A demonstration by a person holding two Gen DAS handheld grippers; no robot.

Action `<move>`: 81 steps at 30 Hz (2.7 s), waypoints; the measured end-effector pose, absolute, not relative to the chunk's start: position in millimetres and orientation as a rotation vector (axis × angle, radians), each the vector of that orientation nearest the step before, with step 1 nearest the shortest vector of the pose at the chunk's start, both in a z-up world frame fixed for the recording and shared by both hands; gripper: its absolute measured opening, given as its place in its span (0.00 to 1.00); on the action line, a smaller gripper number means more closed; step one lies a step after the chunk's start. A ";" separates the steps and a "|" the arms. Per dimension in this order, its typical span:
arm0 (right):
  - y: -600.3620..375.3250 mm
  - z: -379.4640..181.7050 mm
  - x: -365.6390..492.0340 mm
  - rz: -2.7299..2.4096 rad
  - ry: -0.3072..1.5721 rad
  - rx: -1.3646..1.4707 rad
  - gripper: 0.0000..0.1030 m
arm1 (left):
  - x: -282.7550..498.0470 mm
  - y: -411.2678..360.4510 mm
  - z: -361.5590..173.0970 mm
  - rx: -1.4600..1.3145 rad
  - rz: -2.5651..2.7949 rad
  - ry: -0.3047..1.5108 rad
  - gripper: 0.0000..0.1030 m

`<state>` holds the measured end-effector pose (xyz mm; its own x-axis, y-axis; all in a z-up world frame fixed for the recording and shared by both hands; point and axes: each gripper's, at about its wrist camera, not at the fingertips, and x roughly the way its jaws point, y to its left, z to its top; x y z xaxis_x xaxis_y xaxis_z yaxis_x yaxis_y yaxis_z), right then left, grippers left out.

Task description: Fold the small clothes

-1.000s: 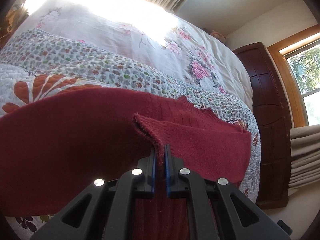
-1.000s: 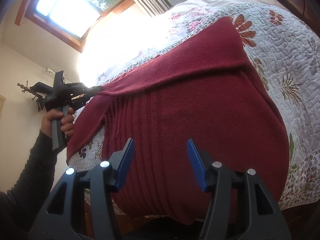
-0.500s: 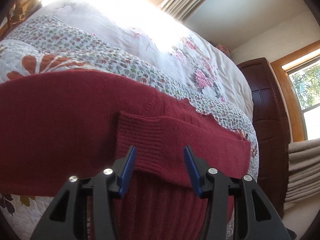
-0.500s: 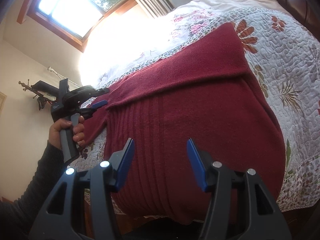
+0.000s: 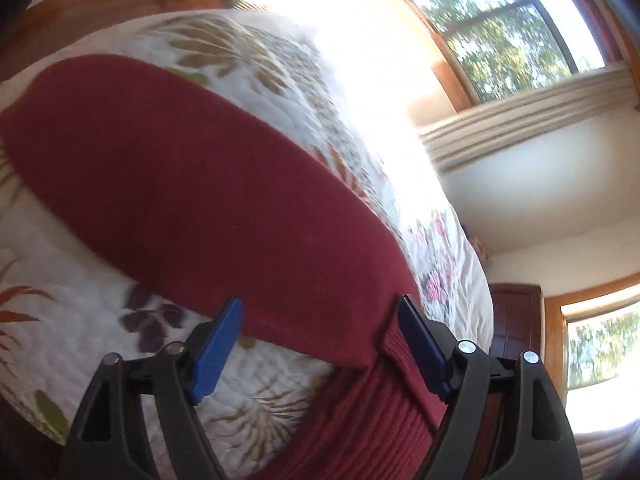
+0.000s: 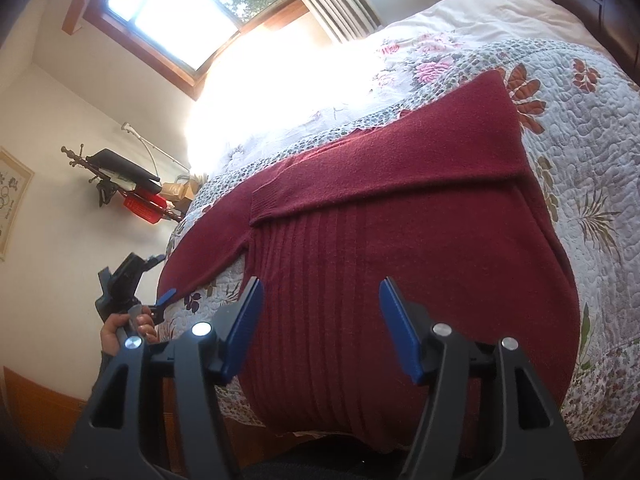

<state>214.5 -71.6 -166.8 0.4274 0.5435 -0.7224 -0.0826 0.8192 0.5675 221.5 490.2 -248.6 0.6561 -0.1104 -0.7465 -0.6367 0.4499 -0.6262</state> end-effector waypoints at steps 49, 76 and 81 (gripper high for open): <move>-203.9 -175.9 148.1 0.145 1.024 0.683 0.64 | 398.3 23.5 -236.6 -0.081 -0.379 1.064 0.15; -152.2 -302.7 453.8 0.661 1.424 0.945 0.39 | 100.6 283.1 -241.7 -0.809 0.314 1.084 0.74; -139.7 -276.2 461.1 0.654 1.407 0.845 0.06 | 116.8 270.3 -236.5 -0.791 0.277 1.074 0.74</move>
